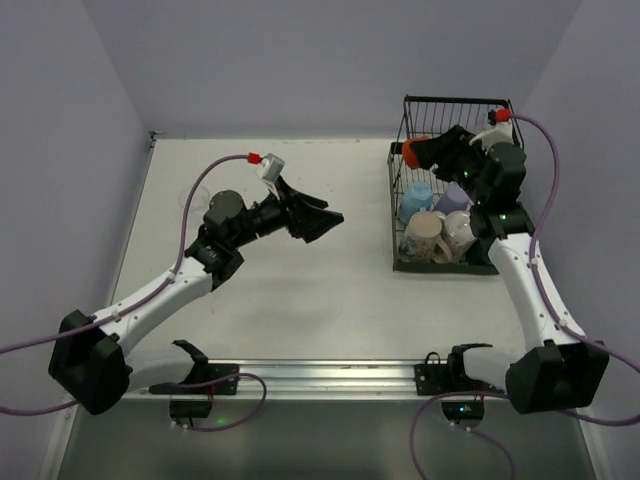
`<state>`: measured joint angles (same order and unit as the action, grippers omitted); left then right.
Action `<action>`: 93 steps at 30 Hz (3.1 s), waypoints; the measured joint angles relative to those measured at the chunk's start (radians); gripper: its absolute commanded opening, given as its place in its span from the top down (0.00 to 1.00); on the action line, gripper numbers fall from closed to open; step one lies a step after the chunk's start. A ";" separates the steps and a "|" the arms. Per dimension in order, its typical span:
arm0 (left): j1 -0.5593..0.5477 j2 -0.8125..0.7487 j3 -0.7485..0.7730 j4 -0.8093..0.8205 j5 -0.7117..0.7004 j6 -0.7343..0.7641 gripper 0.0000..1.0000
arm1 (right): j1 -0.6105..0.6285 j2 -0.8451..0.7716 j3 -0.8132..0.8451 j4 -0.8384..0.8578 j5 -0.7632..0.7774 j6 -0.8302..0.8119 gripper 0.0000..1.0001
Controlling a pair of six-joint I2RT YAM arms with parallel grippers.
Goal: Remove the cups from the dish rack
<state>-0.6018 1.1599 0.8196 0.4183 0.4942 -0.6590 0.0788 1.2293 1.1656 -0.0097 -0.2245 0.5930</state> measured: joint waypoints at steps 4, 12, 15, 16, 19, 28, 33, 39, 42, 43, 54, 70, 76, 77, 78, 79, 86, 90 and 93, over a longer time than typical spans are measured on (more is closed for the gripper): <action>-0.016 0.157 0.097 0.129 0.051 -0.092 0.15 | 0.029 -0.135 -0.187 0.135 -0.121 0.136 0.88; -0.053 0.321 0.231 0.310 0.114 -0.218 0.19 | 0.159 -0.225 -0.319 0.277 -0.198 0.262 0.88; -0.068 0.343 0.243 0.352 0.122 -0.248 0.20 | 0.166 -0.231 -0.346 0.309 -0.213 0.296 0.88; -0.071 0.346 0.245 0.360 0.123 -0.251 0.21 | 0.166 -0.231 -0.353 0.319 -0.213 0.307 0.88; -0.080 0.354 0.248 0.372 0.123 -0.264 0.27 | 0.170 -0.231 -0.371 0.345 -0.214 0.338 0.88; -0.095 0.375 0.251 0.390 0.123 -0.266 0.56 | 0.190 -0.226 -0.388 0.431 -0.240 0.423 0.87; -0.095 0.400 0.266 0.391 0.121 -0.258 0.94 | 0.198 -0.216 -0.388 0.462 -0.248 0.463 0.86; -0.093 0.402 0.278 0.388 0.102 -0.210 1.00 | 0.197 -0.201 -0.394 0.495 -0.238 0.505 0.34; -0.095 0.383 0.278 0.330 0.070 -0.159 1.00 | 0.200 -0.201 -0.406 0.504 -0.243 0.512 0.01; -0.097 0.375 0.278 0.301 0.051 -0.138 1.00 | 0.203 -0.202 -0.410 0.505 -0.247 0.515 0.01; -0.094 0.171 0.185 0.126 -0.073 0.024 1.00 | 0.210 -0.251 -0.433 0.492 -0.268 0.486 0.01; -0.079 -0.089 0.082 -0.220 -0.327 0.229 1.00 | 0.210 -0.156 -0.419 0.473 -0.336 0.465 0.01; -0.047 -0.029 0.225 -0.512 -0.564 0.302 1.00 | 0.210 -0.157 -0.392 0.412 -0.338 0.402 0.01; -0.030 -0.003 0.256 -0.557 -0.593 0.307 1.00 | 0.210 -0.158 -0.388 0.397 -0.334 0.386 0.01; -0.005 0.029 0.280 -0.599 -0.618 0.313 1.00 | 0.210 -0.161 -0.385 0.378 -0.326 0.368 0.01; 0.022 0.061 0.301 -0.638 -0.638 0.317 1.00 | 0.210 -0.164 -0.384 0.359 -0.317 0.352 0.01; 0.122 0.335 0.397 -0.858 -0.744 0.358 1.00 | 0.210 -0.193 -0.385 0.269 -0.291 0.266 0.01; 0.137 0.509 0.491 -0.921 -0.750 0.382 1.00 | 0.214 -0.222 -0.385 0.214 -0.282 0.214 0.01; 0.170 0.629 0.591 -0.967 -0.733 0.394 1.00 | 0.216 -0.251 -0.386 0.179 -0.264 0.179 0.01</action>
<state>-0.4320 1.7889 1.4101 -0.5488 -0.2390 -0.2653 0.2947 0.9779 0.7792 0.1692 -0.4885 0.7715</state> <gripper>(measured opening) 0.062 0.989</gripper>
